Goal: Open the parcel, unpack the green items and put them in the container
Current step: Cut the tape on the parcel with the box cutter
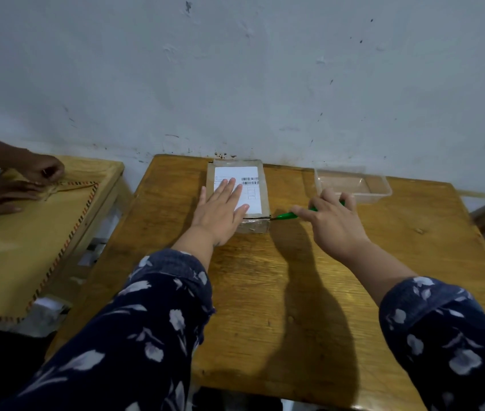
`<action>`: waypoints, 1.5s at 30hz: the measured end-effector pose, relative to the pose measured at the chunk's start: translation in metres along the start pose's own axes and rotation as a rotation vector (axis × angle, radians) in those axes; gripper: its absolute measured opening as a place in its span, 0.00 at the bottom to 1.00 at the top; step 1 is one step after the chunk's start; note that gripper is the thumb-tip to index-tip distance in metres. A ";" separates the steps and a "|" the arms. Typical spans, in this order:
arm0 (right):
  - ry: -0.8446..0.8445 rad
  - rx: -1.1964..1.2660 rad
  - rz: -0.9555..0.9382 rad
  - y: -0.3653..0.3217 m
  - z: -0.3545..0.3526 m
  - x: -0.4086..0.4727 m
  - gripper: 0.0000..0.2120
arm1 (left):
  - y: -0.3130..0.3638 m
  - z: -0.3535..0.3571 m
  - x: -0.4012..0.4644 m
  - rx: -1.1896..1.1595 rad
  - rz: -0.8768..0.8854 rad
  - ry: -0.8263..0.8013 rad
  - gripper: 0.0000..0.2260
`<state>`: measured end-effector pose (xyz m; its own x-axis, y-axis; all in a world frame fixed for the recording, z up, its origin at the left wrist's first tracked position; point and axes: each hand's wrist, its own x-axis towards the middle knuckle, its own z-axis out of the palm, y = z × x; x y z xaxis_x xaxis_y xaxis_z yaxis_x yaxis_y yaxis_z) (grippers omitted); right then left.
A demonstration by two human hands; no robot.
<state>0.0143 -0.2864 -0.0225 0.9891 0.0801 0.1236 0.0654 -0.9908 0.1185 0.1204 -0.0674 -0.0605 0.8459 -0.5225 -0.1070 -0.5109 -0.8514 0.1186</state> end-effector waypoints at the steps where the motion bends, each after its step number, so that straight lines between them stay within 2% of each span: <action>1: -0.005 0.010 0.017 0.004 0.002 -0.003 0.26 | 0.000 0.001 0.000 0.002 0.001 0.004 0.27; 6: 0.047 0.036 0.038 0.013 0.006 -0.009 0.24 | 0.002 0.000 0.001 -0.066 -0.034 0.017 0.28; 9: 0.038 0.129 0.155 0.026 0.001 -0.013 0.20 | 0.011 -0.003 0.006 -0.157 -0.111 0.065 0.30; 11: -0.059 0.272 0.260 0.030 0.002 -0.014 0.19 | 0.021 -0.005 0.012 -0.169 -0.166 0.091 0.33; 14: -0.212 0.636 0.452 0.020 0.008 -0.012 0.20 | 0.035 -0.007 0.022 -0.143 -0.233 0.039 0.43; 18: -0.217 0.860 0.570 0.007 0.017 -0.004 0.20 | 0.036 -0.006 0.031 -0.062 -0.302 -0.090 0.50; 22: -0.241 0.991 0.621 -0.001 0.018 0.006 0.21 | 0.032 0.001 0.028 -0.025 -0.272 -0.032 0.46; 29: -0.182 1.229 0.689 -0.024 0.016 0.027 0.21 | 0.027 0.011 0.020 0.018 -0.238 0.036 0.41; 35: -0.180 1.246 0.701 -0.035 0.014 0.042 0.21 | 0.025 -0.002 0.030 -0.097 -0.291 0.088 0.36; 42: -0.153 1.232 0.731 -0.037 0.019 0.059 0.21 | 0.010 -0.012 0.068 0.024 -0.092 0.013 0.32; 45: -0.140 1.255 0.735 -0.036 0.023 0.061 0.21 | 0.008 -0.014 0.081 -0.015 -0.094 -0.012 0.31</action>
<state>0.0758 -0.2485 -0.0414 0.8492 -0.4143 -0.3275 -0.4523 -0.2506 -0.8559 0.1876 -0.1157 -0.0541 0.8881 -0.4409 -0.1301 -0.4270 -0.8960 0.1221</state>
